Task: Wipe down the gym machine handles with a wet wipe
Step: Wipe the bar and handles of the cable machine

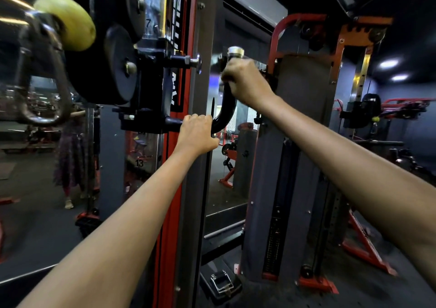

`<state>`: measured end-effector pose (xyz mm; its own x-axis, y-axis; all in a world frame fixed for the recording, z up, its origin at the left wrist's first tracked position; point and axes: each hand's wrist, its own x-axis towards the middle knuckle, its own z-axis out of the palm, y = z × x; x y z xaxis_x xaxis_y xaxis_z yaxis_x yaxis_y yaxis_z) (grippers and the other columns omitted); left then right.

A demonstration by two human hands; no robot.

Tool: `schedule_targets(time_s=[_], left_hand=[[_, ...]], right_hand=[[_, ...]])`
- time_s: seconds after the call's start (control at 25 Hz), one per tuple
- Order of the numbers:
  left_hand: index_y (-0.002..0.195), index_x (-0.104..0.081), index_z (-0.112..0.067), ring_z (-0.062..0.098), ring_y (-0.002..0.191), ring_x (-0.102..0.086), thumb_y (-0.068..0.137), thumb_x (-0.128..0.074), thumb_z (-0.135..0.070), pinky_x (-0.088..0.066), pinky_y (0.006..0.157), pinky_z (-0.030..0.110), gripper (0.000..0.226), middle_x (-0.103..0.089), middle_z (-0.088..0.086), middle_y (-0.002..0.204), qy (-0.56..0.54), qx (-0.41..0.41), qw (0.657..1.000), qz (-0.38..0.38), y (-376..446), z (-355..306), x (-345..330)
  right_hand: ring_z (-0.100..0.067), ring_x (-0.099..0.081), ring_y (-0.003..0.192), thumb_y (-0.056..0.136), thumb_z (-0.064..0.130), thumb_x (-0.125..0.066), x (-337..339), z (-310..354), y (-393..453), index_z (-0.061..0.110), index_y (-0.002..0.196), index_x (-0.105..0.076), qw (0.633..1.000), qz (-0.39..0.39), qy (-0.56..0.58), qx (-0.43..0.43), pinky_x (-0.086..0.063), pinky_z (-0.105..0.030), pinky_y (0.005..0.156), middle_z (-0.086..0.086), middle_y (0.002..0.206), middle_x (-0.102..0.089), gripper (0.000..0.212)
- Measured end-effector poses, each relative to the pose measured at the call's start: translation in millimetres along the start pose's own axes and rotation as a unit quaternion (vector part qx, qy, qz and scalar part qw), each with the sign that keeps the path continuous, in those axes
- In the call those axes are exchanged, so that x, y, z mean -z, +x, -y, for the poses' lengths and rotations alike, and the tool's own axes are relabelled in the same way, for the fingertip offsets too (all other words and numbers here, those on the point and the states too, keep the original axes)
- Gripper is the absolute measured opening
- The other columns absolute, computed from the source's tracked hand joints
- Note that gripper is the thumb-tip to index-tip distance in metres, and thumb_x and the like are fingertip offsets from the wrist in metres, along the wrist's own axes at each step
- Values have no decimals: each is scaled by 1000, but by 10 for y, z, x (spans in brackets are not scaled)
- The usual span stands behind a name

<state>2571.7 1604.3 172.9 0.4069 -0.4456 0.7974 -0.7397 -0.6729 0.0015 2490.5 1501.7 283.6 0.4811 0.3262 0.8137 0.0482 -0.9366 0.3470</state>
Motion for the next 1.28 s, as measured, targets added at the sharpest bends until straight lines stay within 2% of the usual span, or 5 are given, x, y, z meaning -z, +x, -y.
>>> schedule_targets(time_s=[0.4, 0.8, 1.0, 1.16, 1.28], left_hand=[[103, -55, -10, 24, 99, -53, 80, -62, -31, -34, 93, 33, 32, -56, 2, 93, -22, -3, 1000, 1, -18, 8, 12], [108, -52, -9, 27, 106, -51, 83, -60, -32, -33, 95, 35, 35, -59, 8, 108, -18, -10, 999, 27, -9, 28, 49], [99, -49, -11, 27, 103, -51, 79, -63, -32, -33, 93, 35, 32, -58, 7, 104, -16, -14, 999, 26, -18, 22, 54], [97, -47, -12, 26, 102, -51, 80, -62, -32, -34, 94, 35, 31, -57, 6, 101, -18, -19, 999, 25, -18, 41, 45], [99, -48, -11, 25, 102, -50, 81, -61, -31, -33, 95, 35, 30, -56, 5, 100, -20, -20, 999, 23, -39, 26, 57]], right_hand=[[-32, -56, 90, 91, 3, -49, 85, -7, 246, -7, 86, -63, 994, -12, -93, -49, -46, -35, 69, -18, 101, -53, 18], [-30, -58, 80, 85, -3, -57, -277, 173, -248, -5, 83, -69, 996, -40, 1, -82, -43, -29, 64, -19, 91, -57, 12], [-30, -58, 85, 84, 5, -63, -88, 180, -359, -3, 90, -72, 996, 55, 42, -49, -45, -32, 72, -21, 92, -61, 14], [-12, -54, 75, 87, 7, -59, 300, 44, 121, -1, 93, -71, 987, -97, 65, -110, -33, -8, 63, -16, 93, -60, 16], [-20, -60, 85, 88, 12, -58, 240, -87, 230, 1, 95, -70, 987, -89, 45, -128, -40, -16, 70, -16, 98, -61, 18]])
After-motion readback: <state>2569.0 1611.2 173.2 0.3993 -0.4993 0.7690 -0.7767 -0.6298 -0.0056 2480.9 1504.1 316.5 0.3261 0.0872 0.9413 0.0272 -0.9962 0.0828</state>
